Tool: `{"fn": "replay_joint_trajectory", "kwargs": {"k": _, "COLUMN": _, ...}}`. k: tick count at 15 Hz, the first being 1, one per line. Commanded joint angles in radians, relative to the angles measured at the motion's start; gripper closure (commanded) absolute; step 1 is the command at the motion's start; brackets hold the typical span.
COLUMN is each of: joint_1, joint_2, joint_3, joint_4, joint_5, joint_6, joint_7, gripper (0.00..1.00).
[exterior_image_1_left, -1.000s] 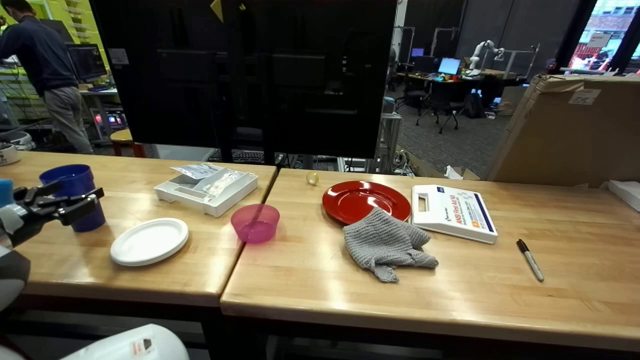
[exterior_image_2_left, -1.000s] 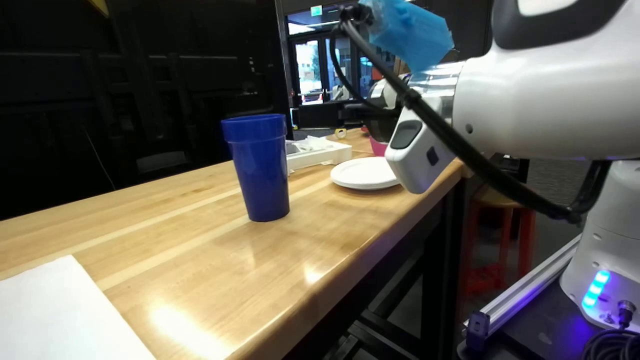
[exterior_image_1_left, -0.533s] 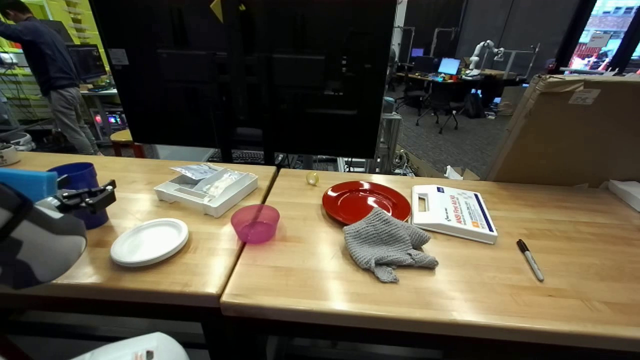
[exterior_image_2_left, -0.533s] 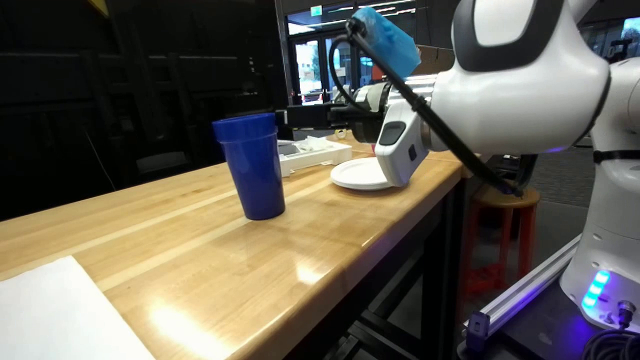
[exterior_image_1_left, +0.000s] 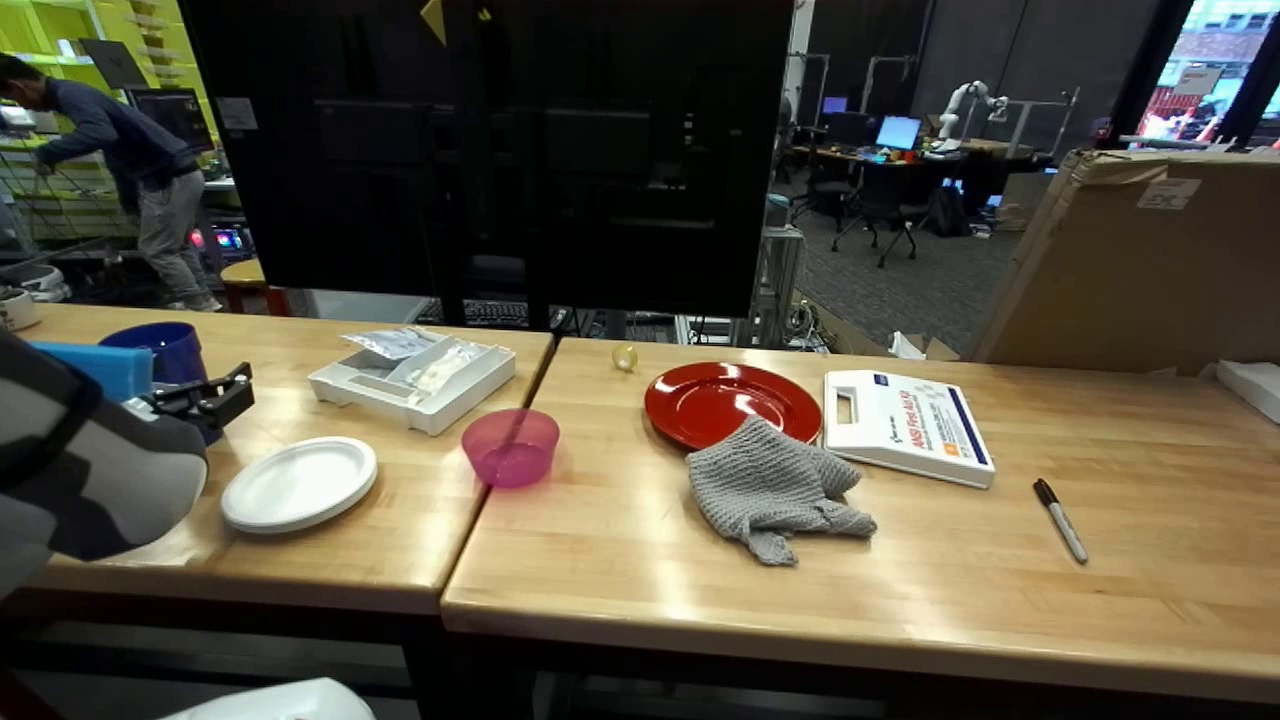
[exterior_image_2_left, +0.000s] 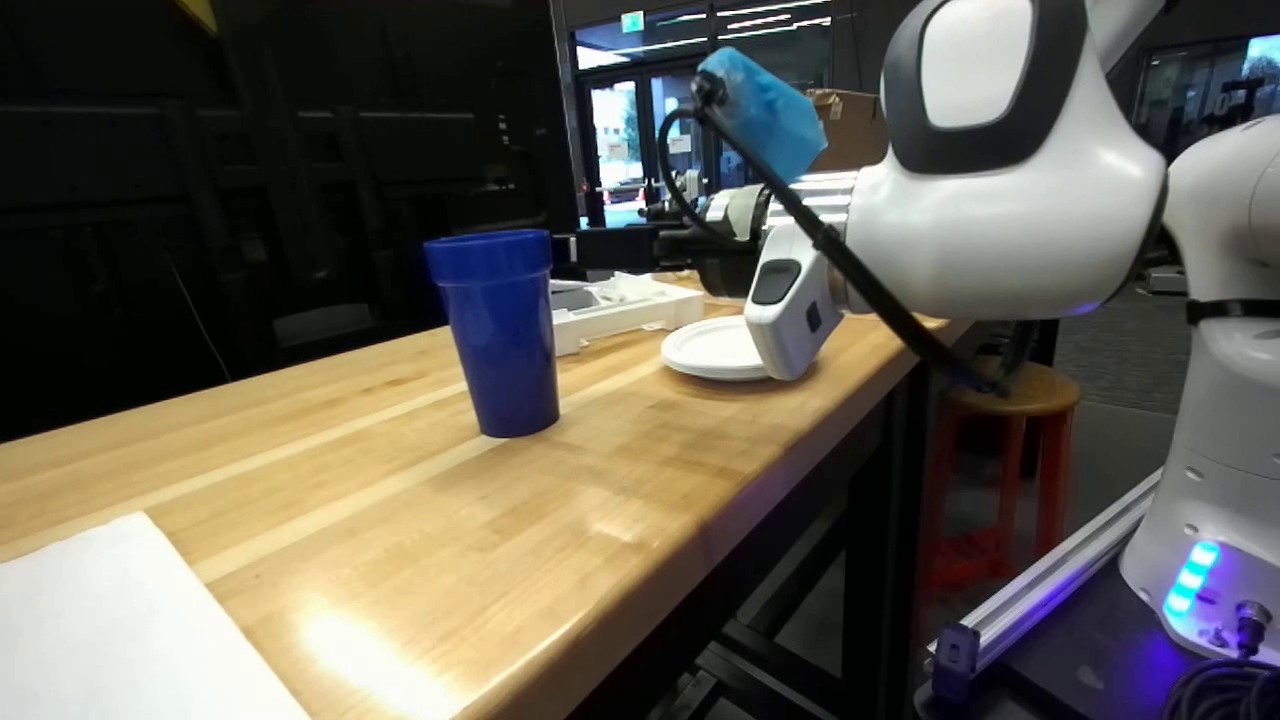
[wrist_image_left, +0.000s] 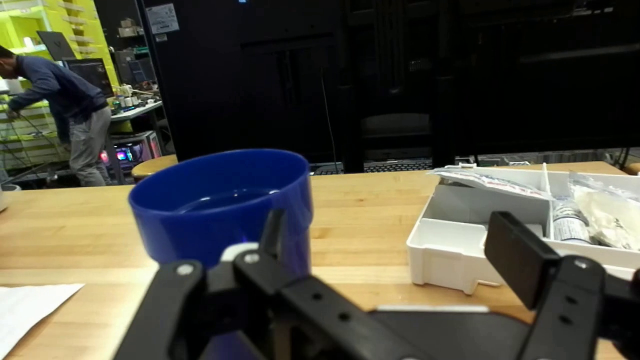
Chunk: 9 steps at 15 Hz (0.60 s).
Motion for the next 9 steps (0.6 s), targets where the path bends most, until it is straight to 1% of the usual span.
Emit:
{"fn": "replay_joint_trajectory", "kwargs": {"k": 1, "joint_1": -0.015, "joint_2": -0.050, "joint_3": 0.039, "joint_4": 0.001, "joint_5": -0.001, "joint_6": 0.050, "joint_7": -0.029, "gripper": 0.00}}
{"fn": "replay_joint_trajectory", "kwargs": {"k": 5, "joint_1": -0.026, "joint_2": -0.076, "joint_3": 0.027, "joint_4": 0.010, "joint_5": -0.036, "joint_6": 0.136, "joint_7": -0.043, "gripper": 0.00}}
{"fn": "replay_joint_trajectory", "kwargs": {"k": 9, "joint_1": -0.053, "joint_2": -0.102, "joint_3": 0.014, "joint_4": 0.012, "joint_5": -0.080, "joint_6": 0.209, "joint_7": -0.041, "gripper": 0.00}}
